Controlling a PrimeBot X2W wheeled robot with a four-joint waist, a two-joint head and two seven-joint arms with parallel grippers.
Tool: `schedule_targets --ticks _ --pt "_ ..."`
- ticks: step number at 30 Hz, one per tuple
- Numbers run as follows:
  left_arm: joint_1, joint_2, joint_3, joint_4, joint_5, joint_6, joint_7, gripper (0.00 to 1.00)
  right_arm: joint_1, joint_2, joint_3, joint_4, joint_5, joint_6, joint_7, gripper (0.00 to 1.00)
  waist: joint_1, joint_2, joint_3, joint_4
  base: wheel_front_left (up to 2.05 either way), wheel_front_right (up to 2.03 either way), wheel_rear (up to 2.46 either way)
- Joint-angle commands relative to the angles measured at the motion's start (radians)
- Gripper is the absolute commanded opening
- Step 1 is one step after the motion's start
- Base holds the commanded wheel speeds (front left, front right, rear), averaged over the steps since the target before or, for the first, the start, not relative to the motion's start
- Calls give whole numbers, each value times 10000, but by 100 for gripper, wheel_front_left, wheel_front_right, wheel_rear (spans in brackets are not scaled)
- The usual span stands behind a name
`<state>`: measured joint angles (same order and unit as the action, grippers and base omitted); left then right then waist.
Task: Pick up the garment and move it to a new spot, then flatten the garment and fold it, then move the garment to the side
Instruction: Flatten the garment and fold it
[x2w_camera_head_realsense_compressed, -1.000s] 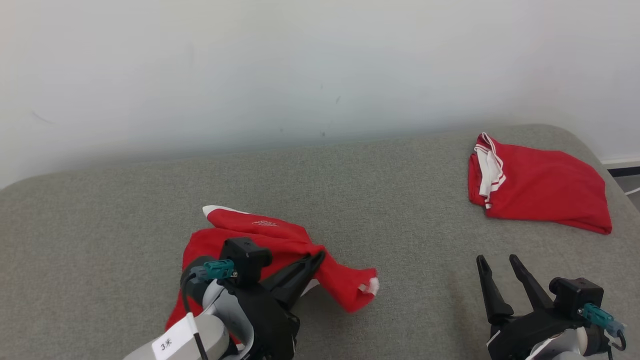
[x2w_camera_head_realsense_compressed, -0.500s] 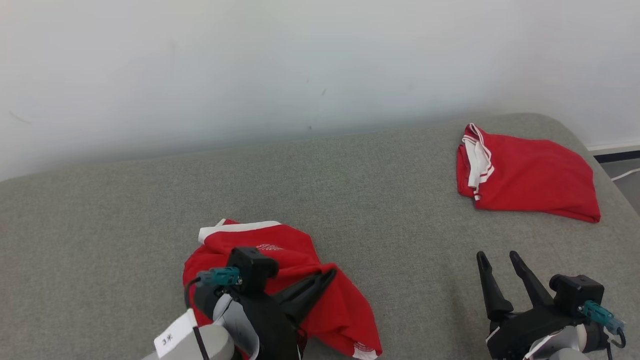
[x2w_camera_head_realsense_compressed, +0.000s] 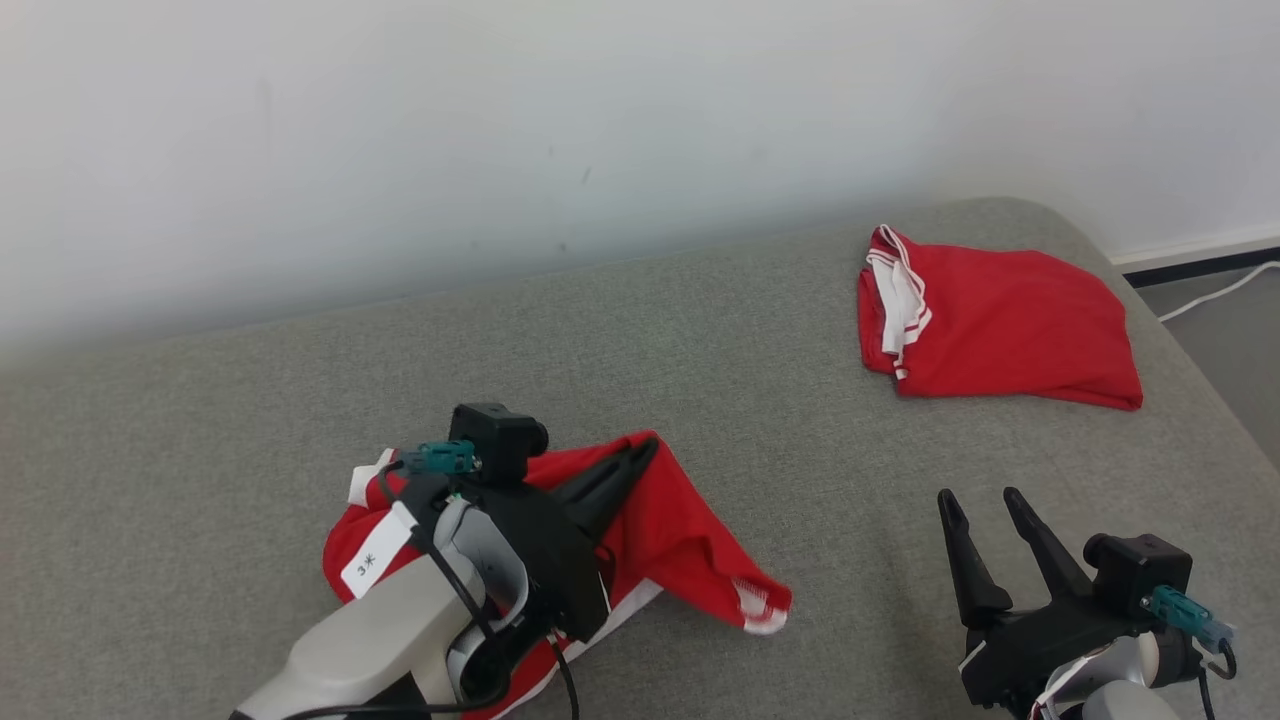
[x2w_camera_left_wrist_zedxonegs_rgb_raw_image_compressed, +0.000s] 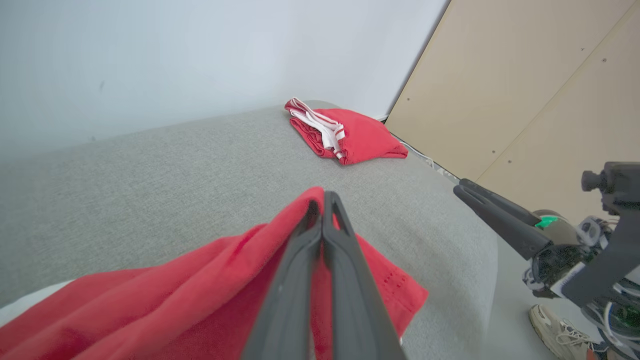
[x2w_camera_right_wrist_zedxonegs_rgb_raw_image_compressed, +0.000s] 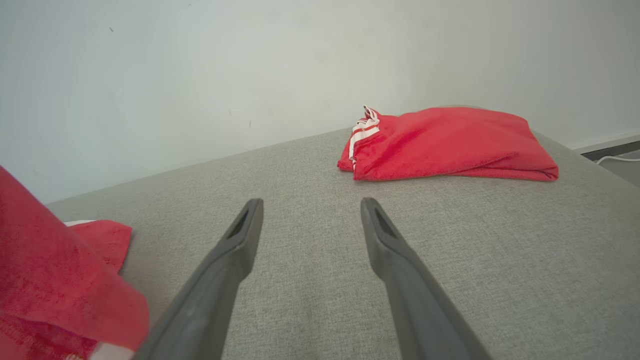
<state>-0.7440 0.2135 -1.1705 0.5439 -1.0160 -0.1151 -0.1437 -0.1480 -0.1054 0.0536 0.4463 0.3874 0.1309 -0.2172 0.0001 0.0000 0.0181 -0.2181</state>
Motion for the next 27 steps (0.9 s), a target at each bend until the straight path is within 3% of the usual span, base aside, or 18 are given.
schedule_targets --ticks 1,2,3,4,13,27 --pt "-299 -115 121 490 -4 -56 -245 9 -127 -20 9 -12 -2 -5 -20 100 -1 0 88 -212 0 0 0" --pt "-386 -217 107 845 76 -64 -359 32 -154 -12 39 -11 -9 -5 -17 100 -1 0 107 -279 0 0 0" --pt "-446 -343 97 1153 98 -68 -466 87 -171 -13 28 -7 -15 -5 -21 100 -1 0 124 -322 0 0 0" --pt "-518 -466 83 1491 155 -81 -566 100 -195 -8 52 -3 -25 -5 -19 100 -1 0 139 -383 0 0 0" --pt "-1011 -1060 304 3291 992 -104 -1229 100 -231 -46 17 24 -52 -5 -69 100 -1 0 224 -559 0 0 0" --pt "93 -1253 2071 2496 2792 -153 -1232 100 -8 -97 -85 45 -93 -5 -35 100 -1 0 40 117 0 0 0"
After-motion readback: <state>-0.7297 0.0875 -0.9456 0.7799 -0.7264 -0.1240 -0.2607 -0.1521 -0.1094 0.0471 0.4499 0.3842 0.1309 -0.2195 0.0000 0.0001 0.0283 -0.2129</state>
